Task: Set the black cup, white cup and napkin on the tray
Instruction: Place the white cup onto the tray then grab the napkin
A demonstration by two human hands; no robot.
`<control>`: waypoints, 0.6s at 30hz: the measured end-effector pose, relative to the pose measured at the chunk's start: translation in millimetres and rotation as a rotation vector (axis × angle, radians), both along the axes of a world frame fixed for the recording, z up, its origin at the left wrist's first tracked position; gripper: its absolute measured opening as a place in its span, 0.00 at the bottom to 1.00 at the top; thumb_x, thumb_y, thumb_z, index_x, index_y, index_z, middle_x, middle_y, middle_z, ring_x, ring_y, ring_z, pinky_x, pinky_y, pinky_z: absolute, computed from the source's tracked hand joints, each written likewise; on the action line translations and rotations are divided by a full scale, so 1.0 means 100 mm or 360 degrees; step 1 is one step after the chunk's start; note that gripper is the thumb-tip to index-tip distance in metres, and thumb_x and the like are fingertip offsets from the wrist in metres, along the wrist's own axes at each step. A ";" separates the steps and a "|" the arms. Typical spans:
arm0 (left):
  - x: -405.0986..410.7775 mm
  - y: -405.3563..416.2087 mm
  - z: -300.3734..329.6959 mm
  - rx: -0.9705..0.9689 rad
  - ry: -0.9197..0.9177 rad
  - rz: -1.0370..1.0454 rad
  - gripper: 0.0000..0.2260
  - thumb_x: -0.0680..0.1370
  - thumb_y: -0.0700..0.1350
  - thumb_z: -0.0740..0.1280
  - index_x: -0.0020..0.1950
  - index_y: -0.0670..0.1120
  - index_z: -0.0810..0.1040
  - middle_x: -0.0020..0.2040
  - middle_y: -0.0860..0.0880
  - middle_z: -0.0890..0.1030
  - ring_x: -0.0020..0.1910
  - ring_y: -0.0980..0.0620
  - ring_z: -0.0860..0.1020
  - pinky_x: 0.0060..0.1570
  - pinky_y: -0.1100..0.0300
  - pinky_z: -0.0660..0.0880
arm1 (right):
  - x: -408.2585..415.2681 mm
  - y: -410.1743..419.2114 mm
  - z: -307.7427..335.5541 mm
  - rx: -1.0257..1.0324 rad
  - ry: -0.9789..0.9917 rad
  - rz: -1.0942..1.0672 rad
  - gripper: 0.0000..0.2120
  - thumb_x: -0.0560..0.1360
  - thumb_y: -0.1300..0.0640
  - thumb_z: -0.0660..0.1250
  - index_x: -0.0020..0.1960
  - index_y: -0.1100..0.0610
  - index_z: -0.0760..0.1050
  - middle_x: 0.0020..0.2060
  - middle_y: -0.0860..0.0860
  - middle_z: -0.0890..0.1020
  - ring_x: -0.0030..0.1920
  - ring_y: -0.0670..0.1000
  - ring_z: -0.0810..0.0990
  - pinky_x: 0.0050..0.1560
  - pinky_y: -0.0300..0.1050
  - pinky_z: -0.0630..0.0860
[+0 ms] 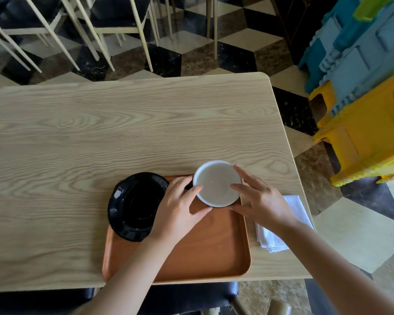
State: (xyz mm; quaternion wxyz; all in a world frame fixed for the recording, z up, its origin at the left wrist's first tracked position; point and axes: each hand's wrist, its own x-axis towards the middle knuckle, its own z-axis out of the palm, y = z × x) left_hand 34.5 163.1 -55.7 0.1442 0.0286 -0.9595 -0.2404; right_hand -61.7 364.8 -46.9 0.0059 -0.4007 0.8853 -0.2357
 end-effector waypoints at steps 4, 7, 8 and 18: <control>0.00 0.00 0.00 -0.0015 -0.0053 0.0012 0.19 0.68 0.53 0.71 0.52 0.42 0.80 0.54 0.40 0.79 0.58 0.47 0.71 0.62 0.58 0.66 | 0.00 -0.01 0.03 0.0042 0.0006 0.0008 0.23 0.58 0.55 0.80 0.51 0.58 0.79 0.65 0.58 0.74 0.59 0.58 0.78 0.32 0.53 0.82; 0.03 0.02 0.04 -0.0021 -0.0131 0.0006 0.21 0.70 0.55 0.67 0.56 0.42 0.78 0.59 0.40 0.77 0.63 0.46 0.70 0.65 0.57 0.66 | 0.04 -0.02 0.06 0.0075 0.0003 -0.0021 0.24 0.60 0.54 0.78 0.54 0.58 0.78 0.65 0.59 0.73 0.60 0.59 0.77 0.39 0.54 0.82; 0.05 0.05 0.07 -0.0028 -0.0156 0.0012 0.23 0.71 0.57 0.65 0.59 0.43 0.76 0.62 0.40 0.75 0.65 0.45 0.69 0.67 0.56 0.65 | 0.07 -0.02 0.09 0.0084 0.0030 -0.0028 0.23 0.62 0.53 0.75 0.55 0.58 0.78 0.65 0.60 0.74 0.60 0.60 0.77 0.45 0.54 0.80; 0.29 0.98 0.16 0.0016 -0.0102 -0.0536 0.22 0.78 0.50 0.58 0.71 0.45 0.64 0.74 0.41 0.62 0.74 0.47 0.57 0.71 0.54 0.58 | 0.55 0.64 0.01 0.0184 0.0031 -0.0452 0.22 0.74 0.49 0.58 0.62 0.59 0.73 0.66 0.59 0.72 0.68 0.58 0.69 0.63 0.58 0.71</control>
